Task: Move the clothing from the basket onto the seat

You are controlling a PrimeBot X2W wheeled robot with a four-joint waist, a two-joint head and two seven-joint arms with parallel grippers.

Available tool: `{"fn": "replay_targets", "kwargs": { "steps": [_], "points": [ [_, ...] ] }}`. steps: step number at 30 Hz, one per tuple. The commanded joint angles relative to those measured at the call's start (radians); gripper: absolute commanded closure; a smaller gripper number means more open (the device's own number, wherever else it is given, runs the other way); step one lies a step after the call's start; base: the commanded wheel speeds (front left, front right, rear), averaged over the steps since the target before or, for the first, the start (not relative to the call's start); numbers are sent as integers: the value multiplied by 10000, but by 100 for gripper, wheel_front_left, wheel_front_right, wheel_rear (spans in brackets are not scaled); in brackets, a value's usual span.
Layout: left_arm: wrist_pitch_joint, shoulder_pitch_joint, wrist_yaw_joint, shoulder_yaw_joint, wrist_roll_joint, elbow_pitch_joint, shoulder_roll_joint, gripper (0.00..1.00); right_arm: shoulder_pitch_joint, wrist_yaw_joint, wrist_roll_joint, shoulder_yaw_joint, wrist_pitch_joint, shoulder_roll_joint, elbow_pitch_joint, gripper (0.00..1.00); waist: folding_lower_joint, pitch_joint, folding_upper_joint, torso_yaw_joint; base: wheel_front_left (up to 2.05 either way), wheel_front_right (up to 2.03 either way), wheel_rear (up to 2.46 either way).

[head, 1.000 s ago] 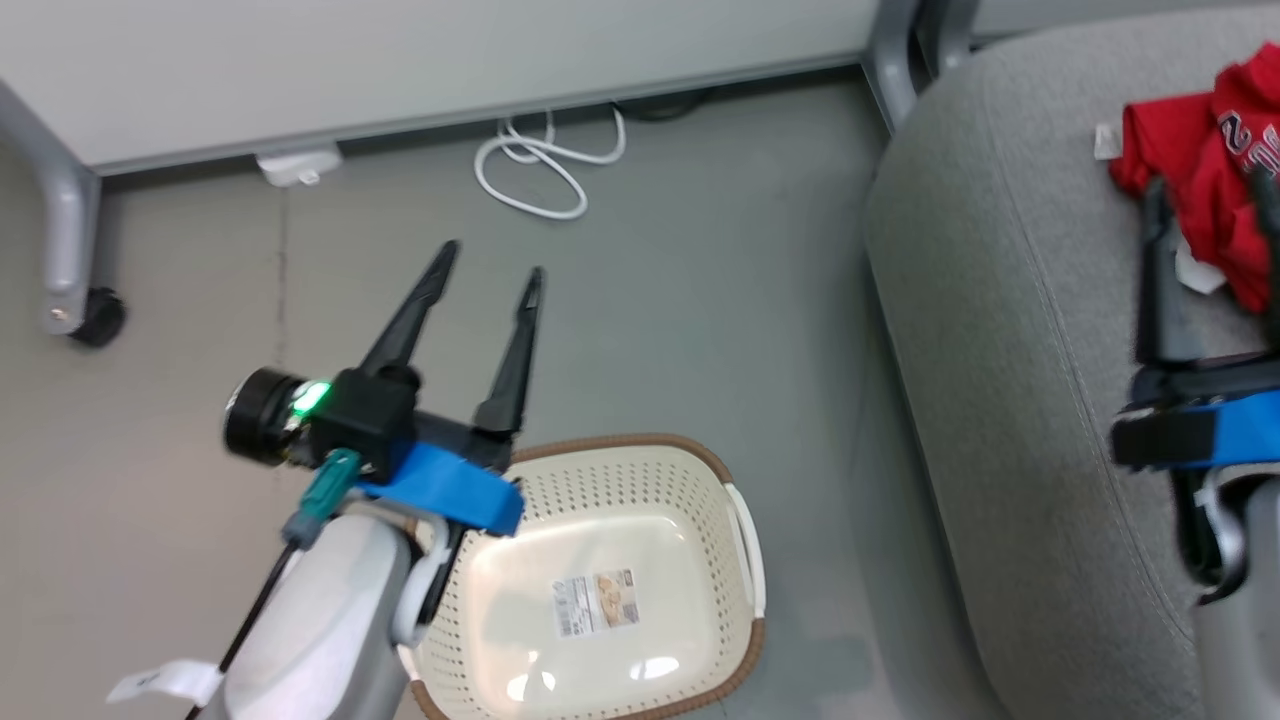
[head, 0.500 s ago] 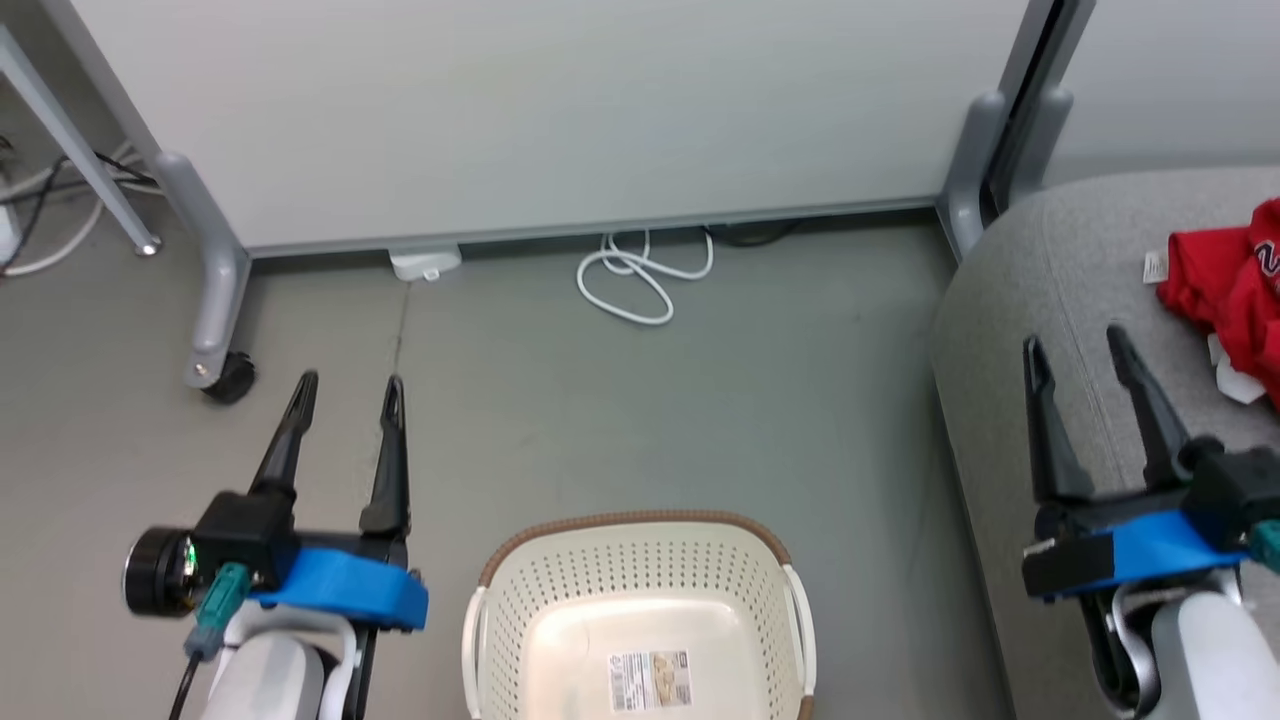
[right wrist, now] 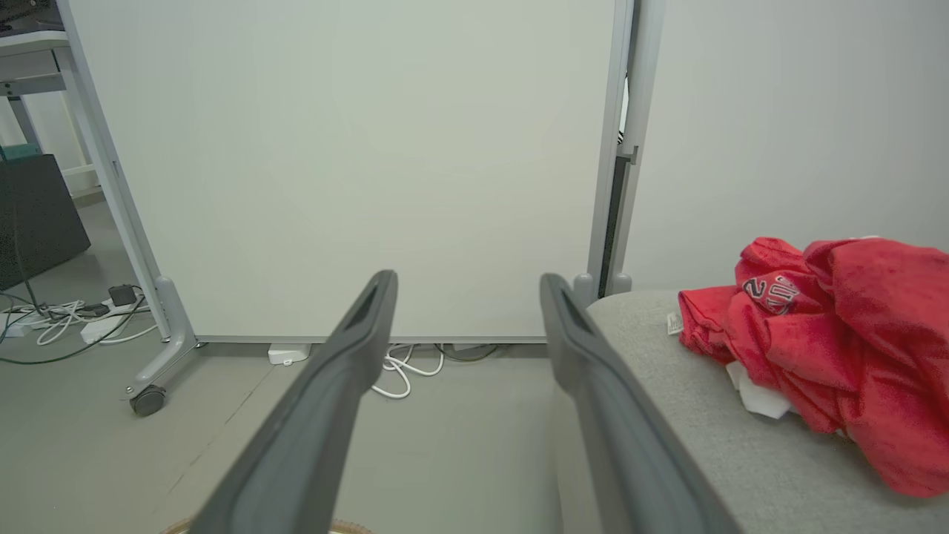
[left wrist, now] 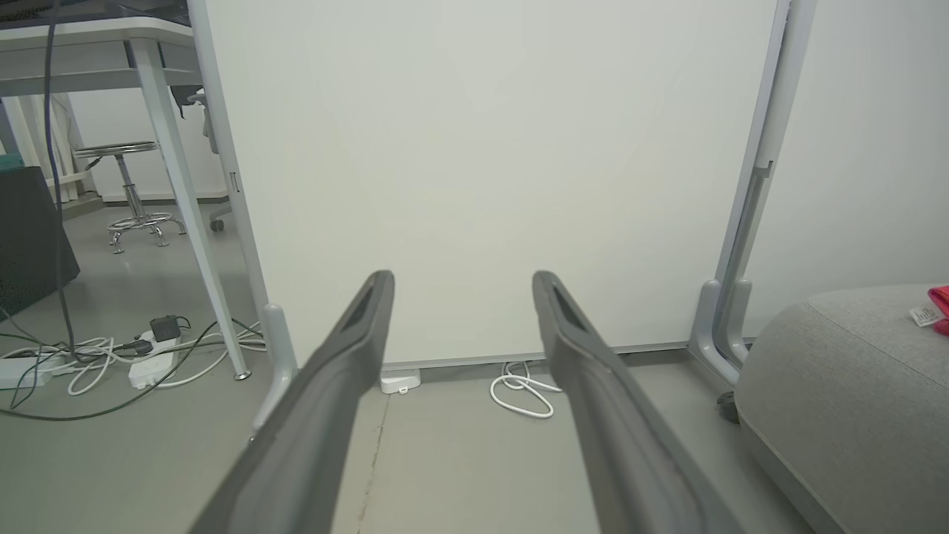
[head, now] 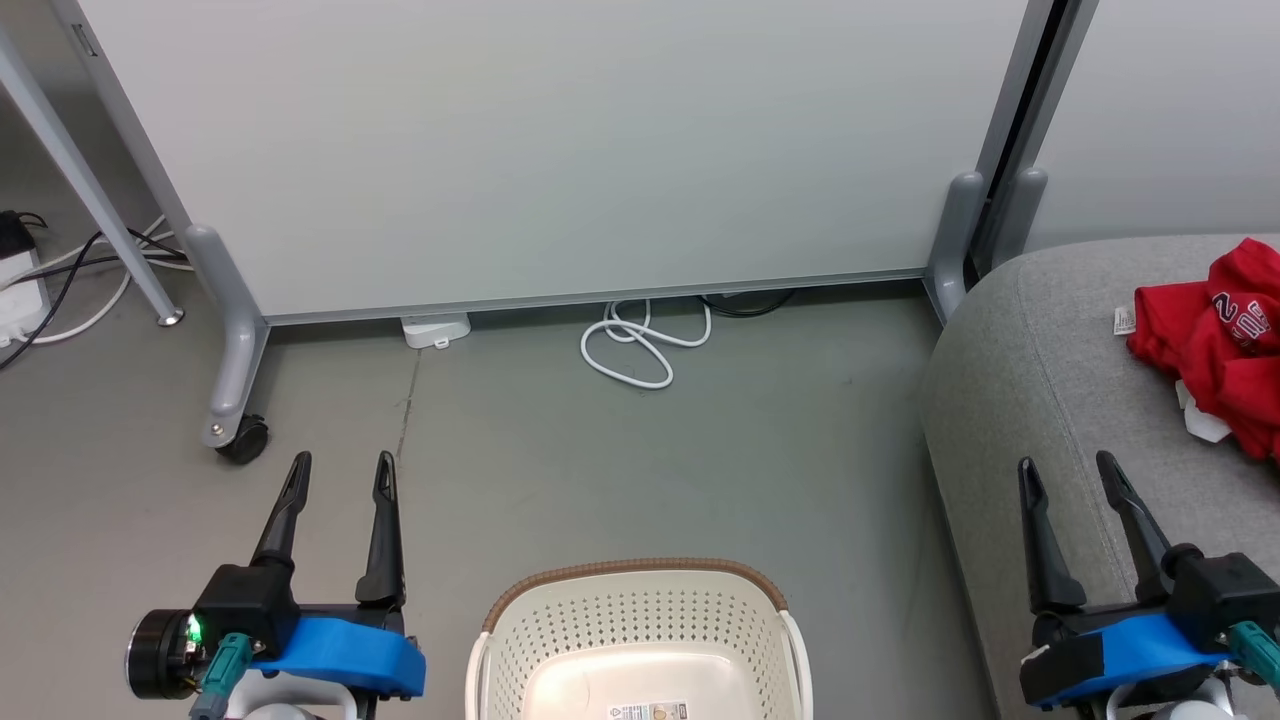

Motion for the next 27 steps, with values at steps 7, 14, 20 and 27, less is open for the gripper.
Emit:
{"fn": "replay_targets", "kwargs": {
  "steps": [7,14,20,27],
  "points": [
    [-26,230,-130,250,169,-112,-142,0,385,3,-13,-54,-32,178,-33,0,2,-145,-1,-2,0,0,0],
    [-28,380,-277,372,275,-102,-275,0,552,5,-30,-6,9,285,-91,0,2,-247,-1,98,0,0,0],
    [-26,380,-276,452,467,15,-321,0,537,5,-53,30,45,326,-70,0,2,-273,-1,151,0,0,0],
    [109,672,-297,434,309,463,-444,100,538,0,122,27,122,340,410,100,2,-273,-1,156,0,0,0]
  ]
}}
